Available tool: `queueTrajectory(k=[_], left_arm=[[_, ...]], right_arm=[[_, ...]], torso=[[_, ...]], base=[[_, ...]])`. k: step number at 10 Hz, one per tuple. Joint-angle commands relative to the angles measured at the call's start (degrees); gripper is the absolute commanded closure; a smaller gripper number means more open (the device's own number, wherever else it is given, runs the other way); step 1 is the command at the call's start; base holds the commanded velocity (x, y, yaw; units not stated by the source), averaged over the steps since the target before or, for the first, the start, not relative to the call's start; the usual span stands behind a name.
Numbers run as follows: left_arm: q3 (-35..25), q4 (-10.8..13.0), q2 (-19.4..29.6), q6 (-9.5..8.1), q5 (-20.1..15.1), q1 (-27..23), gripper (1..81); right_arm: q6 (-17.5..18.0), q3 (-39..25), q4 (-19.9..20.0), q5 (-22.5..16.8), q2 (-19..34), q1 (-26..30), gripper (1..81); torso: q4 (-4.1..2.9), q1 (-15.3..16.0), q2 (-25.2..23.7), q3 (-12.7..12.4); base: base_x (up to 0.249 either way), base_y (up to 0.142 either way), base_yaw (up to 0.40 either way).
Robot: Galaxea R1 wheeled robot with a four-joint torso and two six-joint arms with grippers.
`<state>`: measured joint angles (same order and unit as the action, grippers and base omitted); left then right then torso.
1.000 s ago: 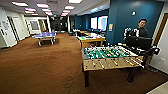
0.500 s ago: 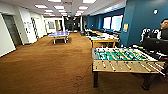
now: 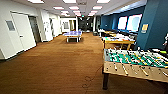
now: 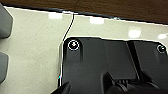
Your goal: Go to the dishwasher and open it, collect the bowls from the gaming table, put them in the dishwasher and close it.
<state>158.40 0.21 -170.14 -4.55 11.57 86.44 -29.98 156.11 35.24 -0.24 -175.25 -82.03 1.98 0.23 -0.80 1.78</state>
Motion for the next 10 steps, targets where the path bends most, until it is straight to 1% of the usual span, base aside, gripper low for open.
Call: queueTrajectory(k=[1,2,6,7,10], left_arm=[[0.42,-0.3,0.68,-0.11,-2.69,-2.72,1.0],[0.42,-0.38,0.68,-0.03,-2.69,-2.72,1.0],[0.42,-0.3,0.5,-0.02,-2.78,-2.55,1.0],[0.42,-0.21,0.41,-0.02,-3.83,-2.55,1.0],[0.42,0.23,0.24,0.06,-3.92,-2.55,1.0]], right_arm=[[0.09,-0.12,0.0,-3.71,-0.12,3.75,1.0],[0.09,-0.12,0.0,-3.71,-0.04,3.75,1.0],[0.01,-0.12,0.0,-3.71,-0.04,3.75,1.0],[0.01,-0.12,0.0,-3.71,-0.04,3.67,1.0],[0.01,-0.12,0.0,-3.01,-0.12,3.4,1.0]], torso=[[0.0,0.0,0.0,0.0],[0.0,-0.02,0.0,0.0],[-0.02,-0.02,0.0,0.0],[-0.02,-0.02,0.0,0.0],[-0.02,-0.05,0.0,0.0]], base=[[0.0,0.0,0.347],[0.0,0.206,0.0],[0.0,0.0,0.0],[0.0,0.0,0.0],[0.0,0.0,0.0]])
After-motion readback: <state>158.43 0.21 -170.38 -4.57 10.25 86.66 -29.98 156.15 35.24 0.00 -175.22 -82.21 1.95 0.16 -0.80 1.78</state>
